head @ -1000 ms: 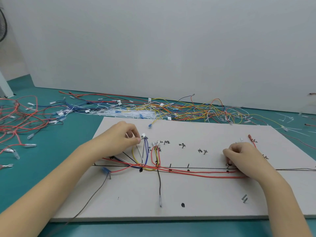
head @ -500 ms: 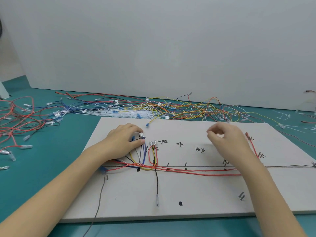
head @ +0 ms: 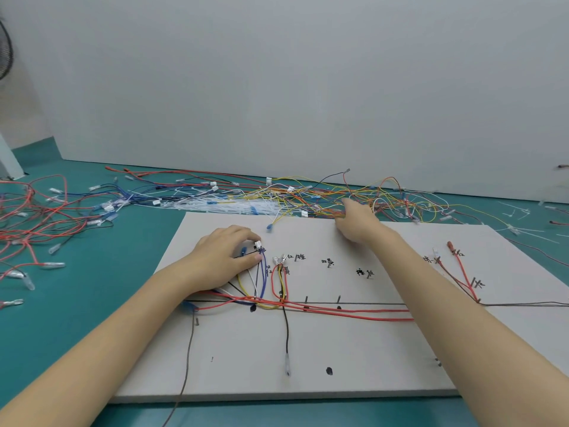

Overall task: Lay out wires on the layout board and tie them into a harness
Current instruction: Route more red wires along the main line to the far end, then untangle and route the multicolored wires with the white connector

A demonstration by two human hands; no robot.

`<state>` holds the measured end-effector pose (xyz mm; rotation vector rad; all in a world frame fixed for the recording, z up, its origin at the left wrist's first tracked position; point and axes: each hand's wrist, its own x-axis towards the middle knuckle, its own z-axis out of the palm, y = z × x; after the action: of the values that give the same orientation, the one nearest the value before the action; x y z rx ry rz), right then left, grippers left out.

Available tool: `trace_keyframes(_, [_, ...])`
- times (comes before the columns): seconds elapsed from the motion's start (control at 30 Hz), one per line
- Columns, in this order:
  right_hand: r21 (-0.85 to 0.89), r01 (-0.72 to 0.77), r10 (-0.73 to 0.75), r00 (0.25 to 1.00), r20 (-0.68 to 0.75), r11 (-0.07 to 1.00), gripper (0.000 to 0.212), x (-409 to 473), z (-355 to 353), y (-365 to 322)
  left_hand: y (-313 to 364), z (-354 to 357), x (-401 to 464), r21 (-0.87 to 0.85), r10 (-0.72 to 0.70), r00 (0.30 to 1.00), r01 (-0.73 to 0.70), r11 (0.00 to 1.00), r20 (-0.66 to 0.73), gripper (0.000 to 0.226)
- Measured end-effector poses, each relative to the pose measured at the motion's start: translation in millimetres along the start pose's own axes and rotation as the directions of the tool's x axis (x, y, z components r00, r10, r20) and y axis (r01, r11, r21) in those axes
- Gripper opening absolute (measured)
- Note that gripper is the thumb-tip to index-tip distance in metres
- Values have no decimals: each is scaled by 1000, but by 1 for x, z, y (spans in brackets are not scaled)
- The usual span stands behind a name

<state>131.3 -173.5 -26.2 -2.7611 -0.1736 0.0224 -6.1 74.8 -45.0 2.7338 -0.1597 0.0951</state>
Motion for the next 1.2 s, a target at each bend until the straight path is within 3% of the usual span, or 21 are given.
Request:
trace_keyframes(0.07, [-41, 13, -16, 998, -65, 999, 24, 2, 7, 4, 0, 0, 0, 8, 2, 1000, -2, 1000, -1, 38])
trace_keyframes(0.13, [4, 61, -60, 988, -139, 998, 22, 1, 10, 6, 0, 0, 1, 9, 0, 1000, 0, 1000, -1, 38])
trace_keyframes(0.3, [301, 231, -160, 957, -243, 925, 17, -7, 7, 5, 1, 0, 1, 5, -4, 1000, 4, 1000, -1, 37])
trace_keyframes(0.47, [741, 244, -121, 969, -216, 625, 15, -25, -9, -6, 2, -2, 4, -80, -30, 999, 29, 996, -16, 41])
trace_keyframes(0.67, [896, 107, -118, 991, -61, 430, 26, -38, -28, -3, 12, 1, 20, -136, 2, 1000, -1, 991, 10, 48])
trace_keyframes(0.83, [896, 115, -115, 991, -73, 430, 30, -44, -26, 2, 23, 8, 50, -281, 48, 998, -59, 958, -43, 39])
trace_keyframes(0.97, [806, 178, -190, 978, -84, 564, 15, -51, -24, -1, 35, 16, 76, -291, 60, 994, -84, 953, -91, 38])
trace_keyframes(1.13, [659, 260, -265, 960, -96, 705, 20, -60, -23, -6, 47, 22, 98, -265, 22, 940, -118, 957, -341, 33])
trace_keyframes(1.2, [605, 259, -274, 959, -70, 753, 25, -64, -22, -9, 49, 22, 104, -195, 71, 939, -143, 970, -336, 31])
